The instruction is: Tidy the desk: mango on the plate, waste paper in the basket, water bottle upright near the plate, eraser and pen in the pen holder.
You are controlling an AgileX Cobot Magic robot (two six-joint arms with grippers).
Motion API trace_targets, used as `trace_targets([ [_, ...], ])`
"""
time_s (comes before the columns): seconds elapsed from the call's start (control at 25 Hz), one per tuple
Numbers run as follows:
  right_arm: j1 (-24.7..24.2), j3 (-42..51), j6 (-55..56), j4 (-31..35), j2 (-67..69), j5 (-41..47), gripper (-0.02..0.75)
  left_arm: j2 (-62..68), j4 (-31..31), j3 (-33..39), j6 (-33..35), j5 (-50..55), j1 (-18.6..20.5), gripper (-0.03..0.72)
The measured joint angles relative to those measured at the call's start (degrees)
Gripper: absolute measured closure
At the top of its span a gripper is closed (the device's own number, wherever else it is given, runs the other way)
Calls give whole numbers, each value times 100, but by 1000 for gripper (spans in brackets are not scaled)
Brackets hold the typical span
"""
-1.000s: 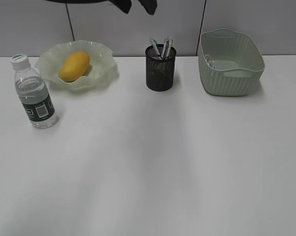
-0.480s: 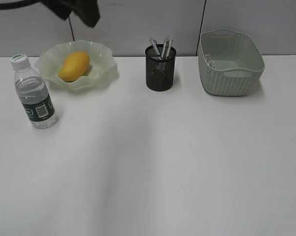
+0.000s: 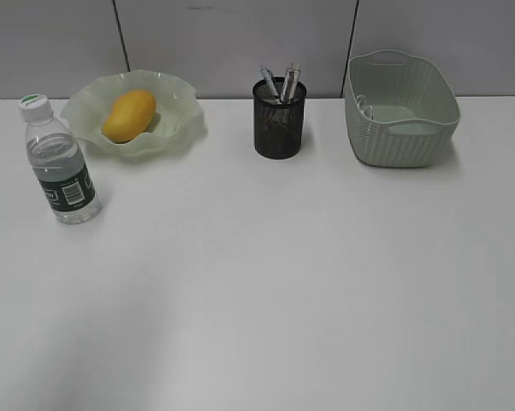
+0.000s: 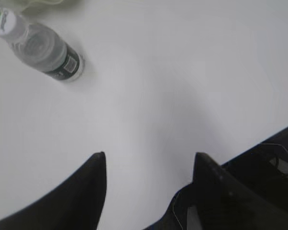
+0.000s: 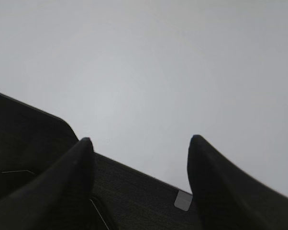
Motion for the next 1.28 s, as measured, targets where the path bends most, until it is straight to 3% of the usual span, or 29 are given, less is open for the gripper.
trace_targets([
  [0.28, 0, 0, -35, 12, 0, 0, 249, -2142, 7, 1555, 17, 12, 0, 95],
  [0.76, 0, 0, -197, 155, 0, 0, 248, -4989, -194, 3450, 92, 13, 0, 122],
  [1.28, 0, 0, -197, 256, 0, 0, 249, -5166, -262, 3826, 113, -861, 0, 142],
])
